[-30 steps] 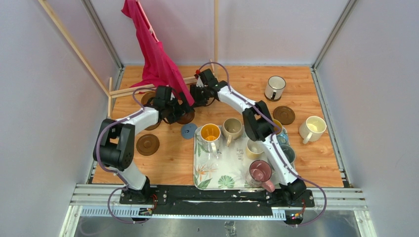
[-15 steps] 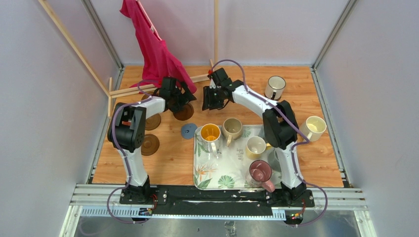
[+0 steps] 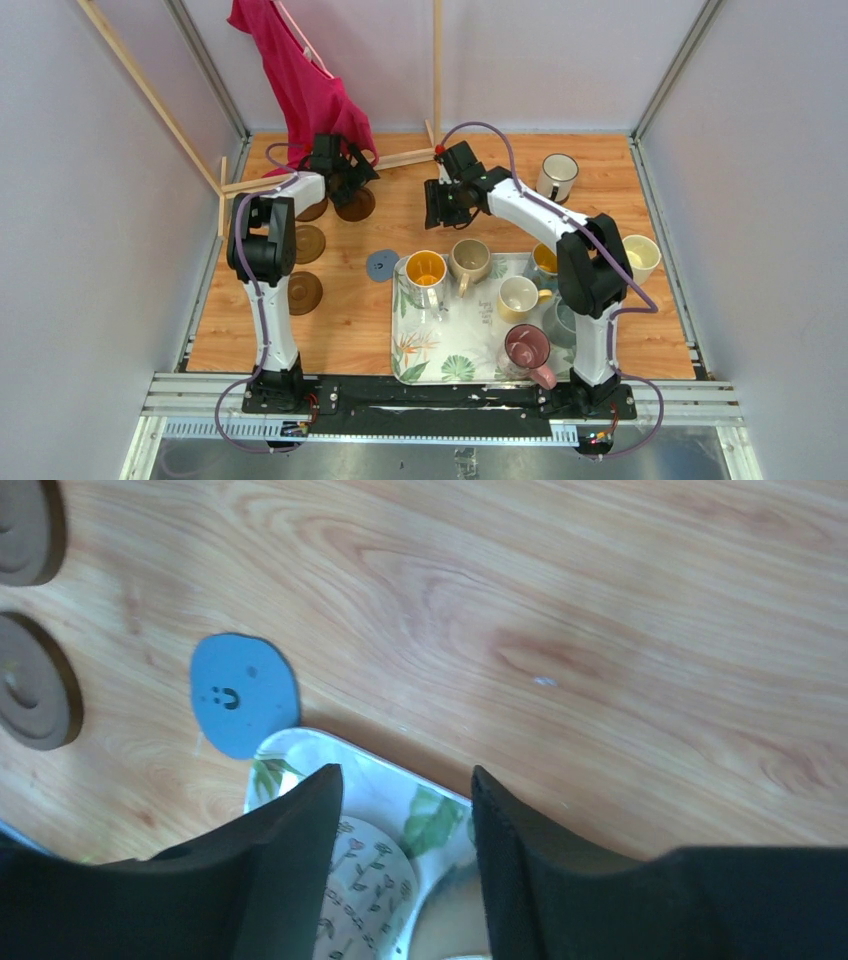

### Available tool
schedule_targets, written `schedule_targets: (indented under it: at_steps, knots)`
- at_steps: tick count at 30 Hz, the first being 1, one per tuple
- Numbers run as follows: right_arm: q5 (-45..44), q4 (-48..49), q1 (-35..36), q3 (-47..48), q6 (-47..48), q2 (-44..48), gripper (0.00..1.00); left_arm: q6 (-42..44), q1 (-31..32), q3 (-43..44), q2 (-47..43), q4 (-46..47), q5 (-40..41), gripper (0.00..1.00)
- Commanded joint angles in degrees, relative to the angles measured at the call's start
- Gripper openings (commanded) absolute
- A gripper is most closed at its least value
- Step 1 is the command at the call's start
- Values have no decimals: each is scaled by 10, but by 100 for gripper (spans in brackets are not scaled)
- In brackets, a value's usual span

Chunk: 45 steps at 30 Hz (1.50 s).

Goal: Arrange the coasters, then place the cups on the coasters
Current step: Move the coaster to the center of the board.

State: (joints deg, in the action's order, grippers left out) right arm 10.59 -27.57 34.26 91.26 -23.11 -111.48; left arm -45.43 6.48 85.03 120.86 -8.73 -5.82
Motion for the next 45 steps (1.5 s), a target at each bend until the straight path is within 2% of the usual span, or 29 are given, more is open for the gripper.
schedule_targets:
  at_steps: [1,7,13,21,27,36,40,45]
  knots:
    - [-70,-24,-45,-47,-2,38,62,27,-7,23,25,-42,-7,100]
    - [-115,-25,-100,-94,-26,59,81,44,3,18,-21,-36,-43,100]
    - [-214,-20,-138,-152,-45,109,90,38,18,-43,-101,-22,-67,100]
    - [-273,35,-214,-240,-84,165,100,28,36,-140,-199,-10,-96,100]
    - [-239,117,-277,-255,-88,134,100,26,48,-208,-276,-6,-116,100]
    - [-161,163,-336,-225,-71,55,100,35,55,-251,-354,-23,-144,100]
    - [-98,154,-333,-202,-68,26,100,43,55,-249,-372,-37,-143,100]
    - [-65,117,-272,-175,-65,-8,99,41,55,-246,-377,-39,-148,100]
